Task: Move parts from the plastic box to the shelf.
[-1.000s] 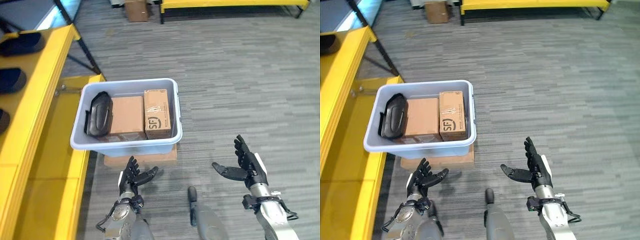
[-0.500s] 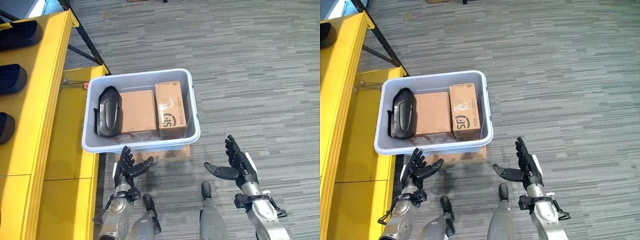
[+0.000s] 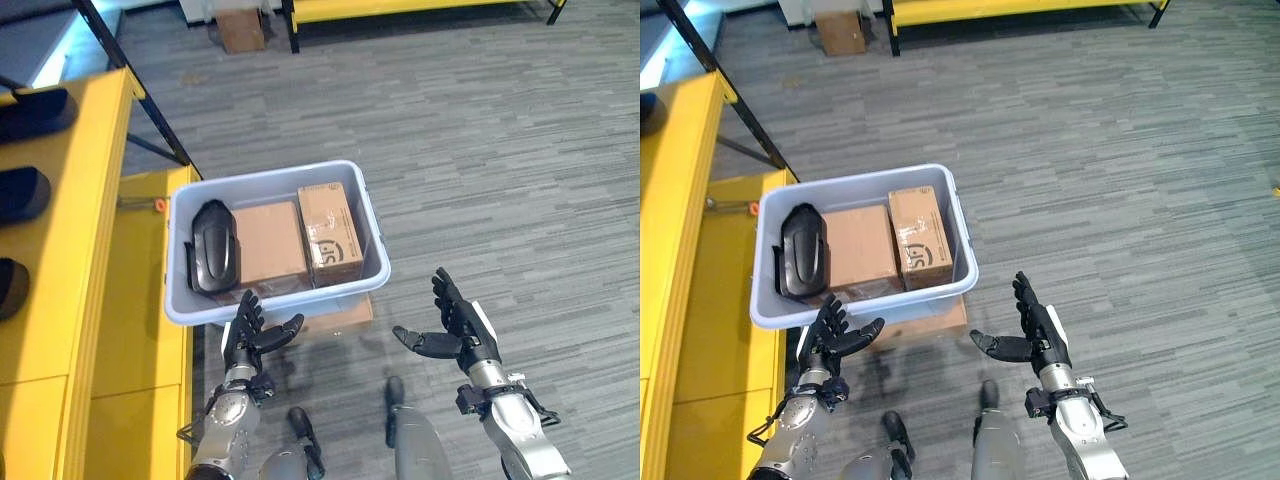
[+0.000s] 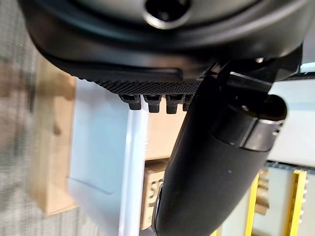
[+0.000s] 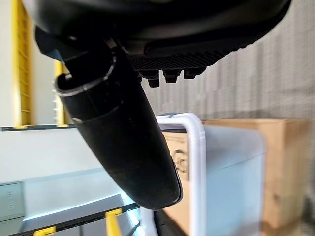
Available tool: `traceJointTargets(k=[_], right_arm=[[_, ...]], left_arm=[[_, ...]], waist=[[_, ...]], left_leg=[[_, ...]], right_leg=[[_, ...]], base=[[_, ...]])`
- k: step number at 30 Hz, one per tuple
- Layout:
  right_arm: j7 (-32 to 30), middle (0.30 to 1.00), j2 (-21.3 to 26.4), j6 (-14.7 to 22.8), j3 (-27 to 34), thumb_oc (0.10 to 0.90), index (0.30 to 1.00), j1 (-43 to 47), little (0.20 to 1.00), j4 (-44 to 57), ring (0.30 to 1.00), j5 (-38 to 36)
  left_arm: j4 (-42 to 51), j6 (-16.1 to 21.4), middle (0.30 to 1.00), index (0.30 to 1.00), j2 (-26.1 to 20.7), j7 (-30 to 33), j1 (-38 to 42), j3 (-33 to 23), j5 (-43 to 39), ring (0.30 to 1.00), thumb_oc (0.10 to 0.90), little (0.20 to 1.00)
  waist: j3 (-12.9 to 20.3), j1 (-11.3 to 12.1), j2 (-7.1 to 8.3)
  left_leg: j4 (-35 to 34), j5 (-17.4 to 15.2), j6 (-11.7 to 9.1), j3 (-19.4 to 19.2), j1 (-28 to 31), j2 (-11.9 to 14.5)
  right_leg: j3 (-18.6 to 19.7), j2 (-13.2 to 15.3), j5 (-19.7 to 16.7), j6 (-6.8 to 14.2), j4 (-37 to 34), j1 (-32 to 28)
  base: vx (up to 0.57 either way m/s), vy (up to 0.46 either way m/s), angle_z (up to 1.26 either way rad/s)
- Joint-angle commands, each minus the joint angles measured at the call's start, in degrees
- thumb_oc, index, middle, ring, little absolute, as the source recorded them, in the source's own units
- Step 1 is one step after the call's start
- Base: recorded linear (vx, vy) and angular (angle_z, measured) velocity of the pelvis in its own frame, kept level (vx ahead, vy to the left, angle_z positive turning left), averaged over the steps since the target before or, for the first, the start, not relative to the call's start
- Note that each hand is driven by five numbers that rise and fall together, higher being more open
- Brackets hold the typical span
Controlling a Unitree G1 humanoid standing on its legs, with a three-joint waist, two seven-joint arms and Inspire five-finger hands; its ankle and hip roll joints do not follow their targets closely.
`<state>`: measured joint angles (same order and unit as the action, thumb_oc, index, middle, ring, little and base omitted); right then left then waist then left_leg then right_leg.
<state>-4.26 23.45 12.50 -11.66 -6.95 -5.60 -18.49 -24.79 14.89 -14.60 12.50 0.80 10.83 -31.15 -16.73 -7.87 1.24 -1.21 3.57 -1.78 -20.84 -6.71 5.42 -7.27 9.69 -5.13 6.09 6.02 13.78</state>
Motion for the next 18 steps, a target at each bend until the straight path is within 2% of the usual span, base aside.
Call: traceJointTargets(k=[1, 2, 5, 11, 14, 15, 16, 18], right_arm=[[0.07, 1.000, 0.63, 5.68, 2.63, 0.900, 1.000, 2.97, 1.000, 5.23, 1.000, -0.06], [-0.19, 1.000, 1.04, 5.96, 3.52, 0.900, 1.000, 2.52, 1.000, 5.78, 1.000, -0.37], [0.01, 1.000, 1.59, 6.02, 3.70, 0.900, 1.000, 2.39, 1.000, 5.34, 1.000, -0.51], [0.60, 1.000, 2.33, 6.05, 3.95, 0.900, 1.000, 2.01, 1.000, 5.78, 1.000, -0.57], [0.56, 1.000, 2.85, 6.31, 4.05, 0.900, 1.000, 1.51, 1.000, 5.83, 1.000, -0.91], [0.42, 1.000, 3.47, 6.51, 4.51, 0.900, 1.000, 1.17, 1.000, 6.25, 1.000, -1.08], [0.42, 1.000, 3.45, 6.50, 4.50, 0.900, 1.000, 1.20, 1.000, 6.25, 1.000, -1.08], [0.52, 1.000, 4.10, 6.73, 4.79, 0.900, 1.000, 1.39, 1.000, 6.23, 1.000, -1.19]], left_arm=[[4.79, 4.10, 1.000, 1.000, 0.01, -1.17, 2.51, -0.35, 1.70, 1.000, 0.900, 1.000], [5.19, 4.52, 1.000, 1.000, 0.79, -1.22, 2.39, -0.35, 0.90, 1.000, 0.900, 1.000], [5.54, 4.29, 1.000, 1.000, 1.25, -1.69, 2.10, 0.21, 0.69, 1.000, 0.900, 1.000], [5.32, 4.13, 1.000, 1.000, 1.68, -2.13, 1.62, 0.14, 0.50, 1.000, 0.900, 1.000], [5.33, 4.29, 1.000, 1.000, 1.99, -2.27, 1.57, 0.27, -0.05, 1.000, 0.900, 1.000], [5.72, 4.41, 1.000, 1.000, 2.14, -2.58, 1.47, 0.24, -0.60, 1.000, 0.900, 1.000], [5.72, 4.41, 1.000, 1.000, 2.12, -2.58, 1.49, 0.22, -0.60, 1.000, 0.900, 1.000], [5.96, 4.53, 1.000, 1.000, 2.15, -2.69, 1.57, 0.24, -0.69, 1.000, 0.900, 1.000]], waist=[[0.73, -0.80, -0.01], [1.77, -1.00, -0.46], [2.80, -1.11, -1.16], [3.20, -1.37, -2.18], [2.38, -1.31, -2.75], [1.26, -0.87, -2.61], [1.41, -0.92, -2.57], [0.40, -0.40, -2.17]], left_leg=[[0.08, -4.16, -0.86, 1.49, 8.46, -1.46], [0.54, -3.67, -1.60, 1.54, 7.89, -0.94], [1.07, -3.65, -2.14, 1.60, 8.37, -0.17], [2.97, -3.77, -3.32, 1.95, 8.49, 1.10], [9.20, -2.68, -4.67, 3.32, 6.54, 2.30], [16.52, -0.89, -5.68, 5.48, 3.11, 2.95], [16.48, -0.74, -5.66, 5.52, 2.88, 2.89], [21.49, 0.55, -6.46, 8.54, 0.51, 2.20]], right_leg=[[1.42, 0.59, -1.97, 3.05, -0.96, -0.84], [1.10, 0.08, -2.49, 2.72, -2.44, -1.67], [-0.08, -0.33, -1.65, 2.27, -2.21, -3.12], [-0.48, -0.79, 0.13, 1.33, -1.02, -3.72], [-0.57, -1.61, 1.48, 0.11, -0.77, -4.84], [-0.91, -1.67, 2.24, -1.05, -0.44, -5.66], [-0.94, -1.62, 2.10, -1.07, -0.55, -5.49], [-1.09, -1.65, 2.74, -1.91, 0.04, -5.85]], base=[[0.11, -0.151, -0.01], [0.11, -0.151, 0.11], [0.08, -0.139, 0.10], [0.05, -0.118, 0.01], [0.02, -0.166, 0.07], [-0.01, -0.183, 0.21], [-0.02, -0.168, 0.28], [-0.01, -0.094, 0.43]])
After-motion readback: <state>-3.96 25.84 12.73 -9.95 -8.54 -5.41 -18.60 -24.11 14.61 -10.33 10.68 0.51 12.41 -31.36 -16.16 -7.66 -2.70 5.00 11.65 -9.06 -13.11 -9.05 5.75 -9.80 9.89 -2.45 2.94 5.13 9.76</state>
